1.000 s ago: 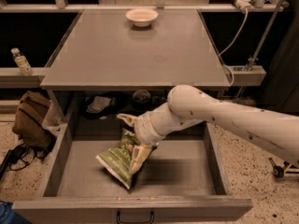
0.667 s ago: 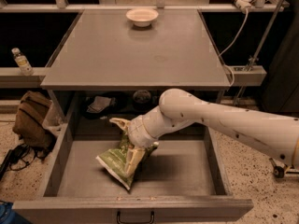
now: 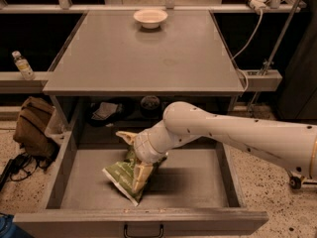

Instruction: Pick green jalapeno chip bag from top drawer and place on counter

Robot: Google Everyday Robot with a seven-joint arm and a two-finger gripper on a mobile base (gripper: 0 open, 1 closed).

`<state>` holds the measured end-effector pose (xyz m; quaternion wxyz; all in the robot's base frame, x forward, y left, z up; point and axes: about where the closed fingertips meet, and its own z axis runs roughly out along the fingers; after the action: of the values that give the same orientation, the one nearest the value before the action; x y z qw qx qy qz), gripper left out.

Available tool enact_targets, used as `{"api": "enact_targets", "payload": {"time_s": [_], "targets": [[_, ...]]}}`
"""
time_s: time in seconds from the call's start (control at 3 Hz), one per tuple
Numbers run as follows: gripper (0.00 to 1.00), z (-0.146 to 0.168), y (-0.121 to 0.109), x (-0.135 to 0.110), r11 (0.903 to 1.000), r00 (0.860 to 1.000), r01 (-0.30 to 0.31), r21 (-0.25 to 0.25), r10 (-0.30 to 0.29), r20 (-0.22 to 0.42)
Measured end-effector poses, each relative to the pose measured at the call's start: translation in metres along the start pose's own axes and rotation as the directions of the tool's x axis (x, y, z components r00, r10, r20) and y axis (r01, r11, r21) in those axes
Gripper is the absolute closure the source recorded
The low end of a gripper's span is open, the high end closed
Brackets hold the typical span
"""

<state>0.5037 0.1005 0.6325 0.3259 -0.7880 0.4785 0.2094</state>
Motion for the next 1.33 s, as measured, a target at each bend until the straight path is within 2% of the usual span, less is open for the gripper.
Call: {"api": "enact_targets", "payload": {"time_s": [0.33, 0.67, 1.33], "targets": [[0.00, 0.0032, 0.0067, 0.0070, 1.0000, 0.999, 0.009, -0.005, -0.009, -0.043], [0.18, 0.0109, 0.0108, 0.0110, 0.9990, 0.998, 0.013, -0.043, -0.015, -0.055], [0.66, 0.0114, 0.0113, 0.0110, 0.9988, 0.998, 0.014, -0.046, -0.016, -0.056]]}}
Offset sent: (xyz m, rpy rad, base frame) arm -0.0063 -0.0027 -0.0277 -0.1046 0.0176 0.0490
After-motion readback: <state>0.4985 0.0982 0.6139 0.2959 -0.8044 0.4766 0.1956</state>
